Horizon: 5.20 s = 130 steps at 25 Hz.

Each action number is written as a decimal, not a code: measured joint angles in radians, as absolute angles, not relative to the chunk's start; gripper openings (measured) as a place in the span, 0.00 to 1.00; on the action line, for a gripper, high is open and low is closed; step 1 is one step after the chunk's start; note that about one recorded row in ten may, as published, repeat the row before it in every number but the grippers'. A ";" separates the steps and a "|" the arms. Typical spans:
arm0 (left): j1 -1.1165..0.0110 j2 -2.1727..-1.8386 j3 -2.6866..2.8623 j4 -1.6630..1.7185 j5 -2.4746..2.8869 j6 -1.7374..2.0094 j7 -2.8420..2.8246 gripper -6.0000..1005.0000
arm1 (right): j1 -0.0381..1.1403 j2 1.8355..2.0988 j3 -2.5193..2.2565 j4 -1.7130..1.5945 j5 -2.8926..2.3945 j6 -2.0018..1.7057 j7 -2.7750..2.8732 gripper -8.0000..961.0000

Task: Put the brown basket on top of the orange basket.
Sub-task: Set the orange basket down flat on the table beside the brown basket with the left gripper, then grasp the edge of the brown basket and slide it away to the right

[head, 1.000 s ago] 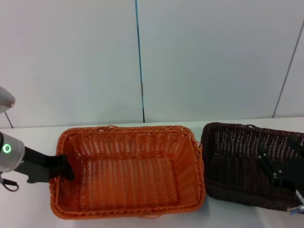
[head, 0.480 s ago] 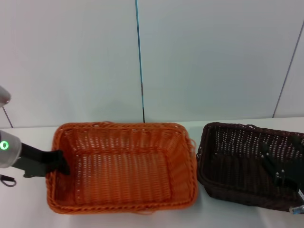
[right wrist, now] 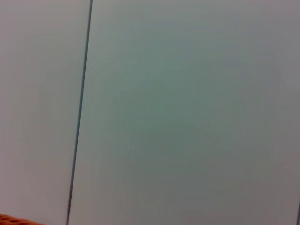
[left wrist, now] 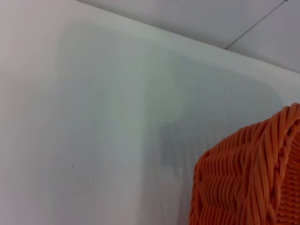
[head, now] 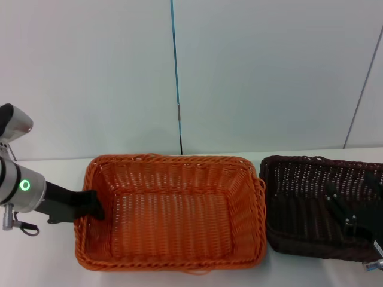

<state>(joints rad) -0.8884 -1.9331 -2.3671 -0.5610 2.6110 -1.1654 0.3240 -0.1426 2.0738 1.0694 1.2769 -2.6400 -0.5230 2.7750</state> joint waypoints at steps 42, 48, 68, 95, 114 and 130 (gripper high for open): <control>-0.856 -1.990 -2.371 -0.572 2.594 -1.035 0.389 0.62 | -0.129 2.074 1.077 1.257 -2.640 -0.517 2.775 0.71; -0.825 -2.011 -2.368 -0.666 2.594 -1.028 0.392 0.85 | -0.127 2.074 1.077 1.255 -2.640 -0.517 2.775 0.71; -0.334 -2.162 -1.963 -1.199 1.992 -0.375 0.845 0.88 | -0.184 2.077 1.143 1.581 -2.640 -0.166 2.737 0.71; -0.379 -2.127 -1.348 -0.884 2.444 0.477 0.511 0.87 | -0.166 2.082 1.211 1.714 -2.596 0.096 2.752 0.71; -0.166 -1.943 -1.406 -1.030 2.729 0.361 -0.269 0.88 | -0.206 2.083 1.318 1.758 -2.587 0.221 2.787 0.71; -0.038 -1.961 -1.412 -0.983 2.855 0.511 -0.425 0.87 | -0.176 2.083 1.638 1.853 -2.512 0.647 2.830 0.71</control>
<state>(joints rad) -0.0377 -1.9612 -1.4117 -0.9829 2.8551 0.5105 -0.4249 -0.1757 2.0827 1.6381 1.8527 -2.5118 0.6468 2.8298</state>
